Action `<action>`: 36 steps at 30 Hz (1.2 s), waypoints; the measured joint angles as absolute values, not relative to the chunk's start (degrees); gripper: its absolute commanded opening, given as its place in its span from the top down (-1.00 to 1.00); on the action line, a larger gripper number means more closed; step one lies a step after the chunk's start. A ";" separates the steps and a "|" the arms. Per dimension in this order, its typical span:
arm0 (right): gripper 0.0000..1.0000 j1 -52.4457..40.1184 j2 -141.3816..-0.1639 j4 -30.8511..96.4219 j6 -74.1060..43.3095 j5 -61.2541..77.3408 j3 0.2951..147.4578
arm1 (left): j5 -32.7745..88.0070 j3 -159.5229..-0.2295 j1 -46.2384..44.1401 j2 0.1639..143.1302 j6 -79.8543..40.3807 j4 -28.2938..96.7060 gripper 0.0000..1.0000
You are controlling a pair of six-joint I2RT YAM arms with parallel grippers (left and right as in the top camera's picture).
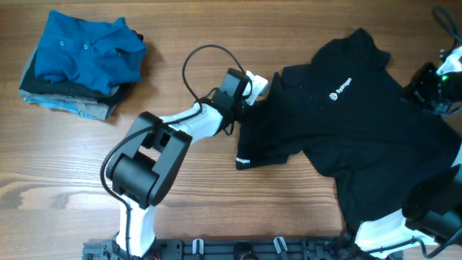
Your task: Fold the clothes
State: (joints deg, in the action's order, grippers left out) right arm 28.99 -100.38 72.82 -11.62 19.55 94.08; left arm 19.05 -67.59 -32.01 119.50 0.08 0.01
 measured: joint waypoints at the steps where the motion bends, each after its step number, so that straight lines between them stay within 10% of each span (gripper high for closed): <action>1: 0.70 28.91 -100.38 72.10 -11.60 19.09 92.88 | 19.16 -67.75 -31.42 119.72 -0.10 -0.23 0.92; 17: 0.56 28.47 -100.27 39.72 -17.30 16.51 53.91 | -5.34 -80.07 -8.19 120.60 -13.26 23.31 0.85; 22: 0.81 28.60 -97.51 31.94 -23.77 15.14 48.77 | -5.98 -80.12 -9.23 118.15 -13.21 24.84 0.70; 32: 0.91 33.71 -101.08 15.53 -35.05 7.77 50.74 | 2.48 -80.77 -10.17 105.84 -10.85 28.12 0.07; 36: 0.62 38.02 -103.20 20.14 -30.96 5.02 59.59 | 4.32 -80.77 -13.80 105.86 -8.47 28.58 -0.18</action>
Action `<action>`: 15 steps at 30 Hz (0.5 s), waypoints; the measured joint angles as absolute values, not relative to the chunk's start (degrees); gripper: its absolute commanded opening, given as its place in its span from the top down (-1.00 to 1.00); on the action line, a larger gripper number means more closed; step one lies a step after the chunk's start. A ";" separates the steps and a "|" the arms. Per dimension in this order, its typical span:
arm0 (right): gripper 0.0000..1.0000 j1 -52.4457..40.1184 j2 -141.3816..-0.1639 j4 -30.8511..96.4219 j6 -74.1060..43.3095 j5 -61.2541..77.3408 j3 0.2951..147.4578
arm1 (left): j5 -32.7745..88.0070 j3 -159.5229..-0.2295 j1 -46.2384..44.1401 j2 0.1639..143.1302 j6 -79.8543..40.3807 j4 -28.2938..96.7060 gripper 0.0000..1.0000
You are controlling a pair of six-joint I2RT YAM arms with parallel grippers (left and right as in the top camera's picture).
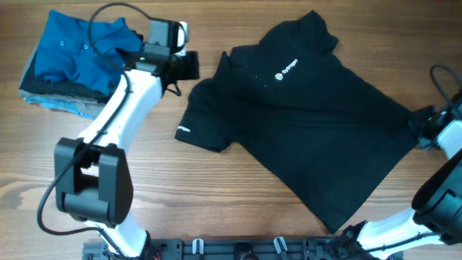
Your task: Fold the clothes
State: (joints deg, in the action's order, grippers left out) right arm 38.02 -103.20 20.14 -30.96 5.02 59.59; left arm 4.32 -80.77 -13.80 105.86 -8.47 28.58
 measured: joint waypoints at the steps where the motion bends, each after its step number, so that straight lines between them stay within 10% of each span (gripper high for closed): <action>1: 0.50 38.06 -103.26 22.46 -29.10 5.26 62.70 | 4.58 -80.77 -15.20 105.86 -7.53 28.42 -0.17; 10: 0.47 37.93 -100.51 42.54 -20.56 27.55 78.59 | 5.98 -80.93 -24.45 112.57 3.38 18.26 0.83; 15: 0.45 36.34 -95.46 53.47 -14.28 32.38 78.59 | 9.17 -80.97 -24.86 123.26 4.51 10.28 0.91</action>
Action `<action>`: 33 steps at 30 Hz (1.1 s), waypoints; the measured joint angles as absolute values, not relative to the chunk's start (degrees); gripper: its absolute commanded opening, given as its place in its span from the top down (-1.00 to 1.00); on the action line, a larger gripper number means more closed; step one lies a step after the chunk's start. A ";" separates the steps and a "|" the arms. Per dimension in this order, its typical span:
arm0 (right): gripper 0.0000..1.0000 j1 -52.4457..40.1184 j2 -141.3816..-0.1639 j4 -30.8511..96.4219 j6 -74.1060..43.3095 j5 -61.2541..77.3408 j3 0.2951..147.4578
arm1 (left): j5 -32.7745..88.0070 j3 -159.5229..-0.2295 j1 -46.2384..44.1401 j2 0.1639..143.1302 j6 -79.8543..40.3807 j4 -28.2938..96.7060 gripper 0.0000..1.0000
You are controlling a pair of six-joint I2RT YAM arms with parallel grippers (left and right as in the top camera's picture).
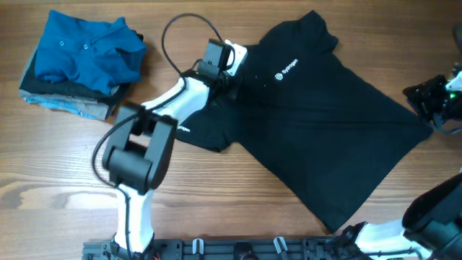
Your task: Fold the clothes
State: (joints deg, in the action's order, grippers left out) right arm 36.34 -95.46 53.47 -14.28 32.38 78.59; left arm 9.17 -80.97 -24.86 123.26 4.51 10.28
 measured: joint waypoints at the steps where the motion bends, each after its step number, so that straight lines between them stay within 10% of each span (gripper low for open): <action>1: 0.46 35.70 -94.89 54.52 -13.41 32.38 78.59 | 9.10 -80.97 -24.75 124.84 4.64 9.30 0.91; 16: 0.05 19.44 -94.56 44.82 -17.82 17.47 63.00 | 0.12 -83.96 -5.06 126.85 -4.01 11.81 0.81; 22: -0.19 18.92 -99.92 31.48 -18.09 17.96 53.25 | 0.30 -82.46 -7.77 123.87 -4.71 17.04 0.14; 28: 0.11 18.90 -102.17 27.59 -15.46 23.44 53.49 | 0.32 -81.58 -9.76 115.79 -4.78 22.44 -0.21; 31: 0.87 18.87 -102.96 26.48 -16.80 23.18 53.76 | 0.32 -81.58 -9.72 110.98 -4.86 25.04 -0.41; 33: 0.91 18.96 -103.44 23.64 -20.47 19.79 53.71 | 0.32 -81.58 -9.69 107.96 -5.04 26.50 -0.48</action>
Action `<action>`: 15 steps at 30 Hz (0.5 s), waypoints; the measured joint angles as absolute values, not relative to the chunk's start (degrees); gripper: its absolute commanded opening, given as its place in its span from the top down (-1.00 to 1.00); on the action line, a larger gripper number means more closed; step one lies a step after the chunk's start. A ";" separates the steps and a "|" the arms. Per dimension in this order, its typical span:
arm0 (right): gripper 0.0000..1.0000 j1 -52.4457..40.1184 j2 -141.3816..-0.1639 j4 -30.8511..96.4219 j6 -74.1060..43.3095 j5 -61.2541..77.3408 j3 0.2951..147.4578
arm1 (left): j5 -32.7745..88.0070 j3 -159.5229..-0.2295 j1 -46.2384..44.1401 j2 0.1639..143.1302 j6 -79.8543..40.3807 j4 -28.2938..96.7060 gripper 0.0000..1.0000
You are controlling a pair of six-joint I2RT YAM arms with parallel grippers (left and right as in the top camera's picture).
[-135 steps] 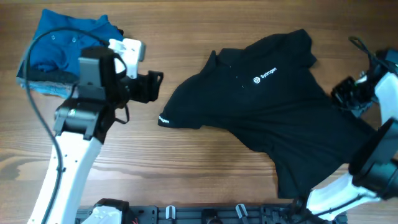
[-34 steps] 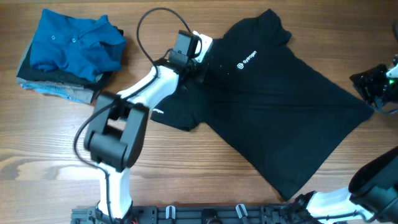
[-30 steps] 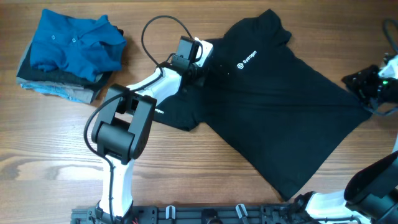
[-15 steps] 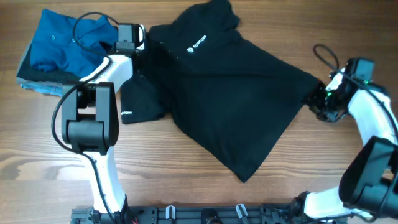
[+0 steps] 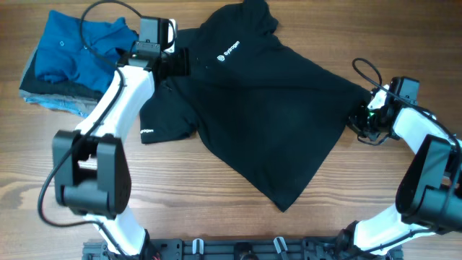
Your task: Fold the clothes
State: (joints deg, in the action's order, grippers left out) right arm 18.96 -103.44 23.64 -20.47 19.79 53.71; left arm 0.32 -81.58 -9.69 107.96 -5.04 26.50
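Note:
A black polo shirt [image 5: 267, 108] lies spread face up on a slant, collar at the far edge and white chest logo [image 5: 229, 50] showing. Its hem corner reaches toward the near side. My left gripper [image 5: 180, 63] sits at the shirt's left shoulder, above the sleeve [image 5: 162, 119], and looks shut on the cloth. My right gripper [image 5: 364, 119] is at the shirt's right edge and appears shut on the fabric there.
A stack of folded clothes [image 5: 68, 94] with a blue polo [image 5: 79, 47] on top stands at the far left, close beside my left arm. Bare wooden table [image 5: 216, 209] runs along the near side.
The black shirt now lies further left, its logo and collar shifted toward the folded stack. Both grippers are further left too, the right one well in from the table's right edge.
The shirt lay bunched at the right with my left gripper at its shoulder and the right gripper at the far right. Then it was spread on a slant mid-table. The left gripper sat nearer the stack, then at the shoulder; now the shirt lies further left.

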 measured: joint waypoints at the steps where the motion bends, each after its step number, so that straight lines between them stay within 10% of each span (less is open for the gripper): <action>1: 0.92 19.29 -103.92 22.04 -21.58 19.20 53.74 | 0.32 -81.58 -9.69 106.98 -5.04 26.94 -0.50; 6: 0.81 26.17 -106.96 22.35 -22.87 13.65 59.96 | 0.32 -81.58 -9.69 105.32 -5.04 31.07 -0.53; 7: 0.59 29.26 -107.53 23.20 -22.52 12.64 62.92 | 0.32 -81.58 -9.72 105.32 -5.04 32.08 -0.54; 8: -0.08 31.16 -107.94 25.47 -21.89 12.05 65.91 | 0.32 -81.58 -9.69 105.32 -5.04 32.67 -0.55; 15: -0.49 42.87 -108.20 36.82 -18.35 16.69 87.00 | 3.55 -81.58 -10.31 105.30 -5.04 37.21 -0.51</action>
